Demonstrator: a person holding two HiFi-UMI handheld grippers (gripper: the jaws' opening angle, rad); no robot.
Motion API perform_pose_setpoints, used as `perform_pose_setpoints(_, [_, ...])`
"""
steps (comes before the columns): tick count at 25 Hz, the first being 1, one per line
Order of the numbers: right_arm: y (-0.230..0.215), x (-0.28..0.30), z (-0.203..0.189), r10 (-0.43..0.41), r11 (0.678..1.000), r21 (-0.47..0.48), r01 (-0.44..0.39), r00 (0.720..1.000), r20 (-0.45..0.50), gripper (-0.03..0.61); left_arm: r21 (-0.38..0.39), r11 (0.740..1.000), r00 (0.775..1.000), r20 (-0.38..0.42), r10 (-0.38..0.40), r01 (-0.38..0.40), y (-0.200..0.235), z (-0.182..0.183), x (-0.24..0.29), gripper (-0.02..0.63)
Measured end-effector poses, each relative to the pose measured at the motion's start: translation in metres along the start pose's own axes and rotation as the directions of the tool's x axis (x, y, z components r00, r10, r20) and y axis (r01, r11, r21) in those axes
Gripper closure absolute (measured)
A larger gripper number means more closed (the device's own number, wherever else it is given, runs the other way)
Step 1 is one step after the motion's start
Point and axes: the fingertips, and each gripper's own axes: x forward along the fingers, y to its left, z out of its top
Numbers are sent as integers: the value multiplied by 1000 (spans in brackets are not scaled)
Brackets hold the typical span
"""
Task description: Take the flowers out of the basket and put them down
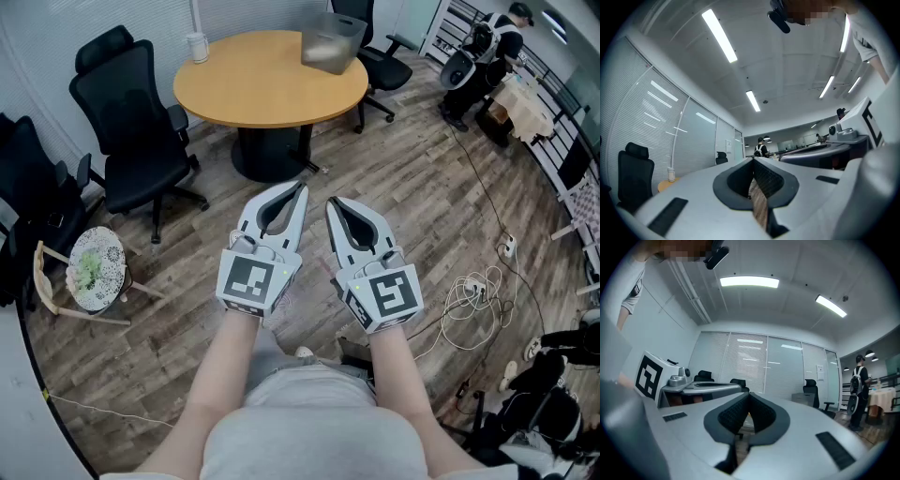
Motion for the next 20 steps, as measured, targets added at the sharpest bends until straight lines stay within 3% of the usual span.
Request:
perform_pose_setpoints(10, [-31,-31,-5,29,1000,-8,-29,1000,-9,554,-21,999,1000,-6,31,-31,-40,-7,23,609])
perform_pose_setpoints(20, [-71,15,-15,22,1000,6,-22,1000,21,553,-11,1000,1000,-6,4,-4,-11,-18,80,609])
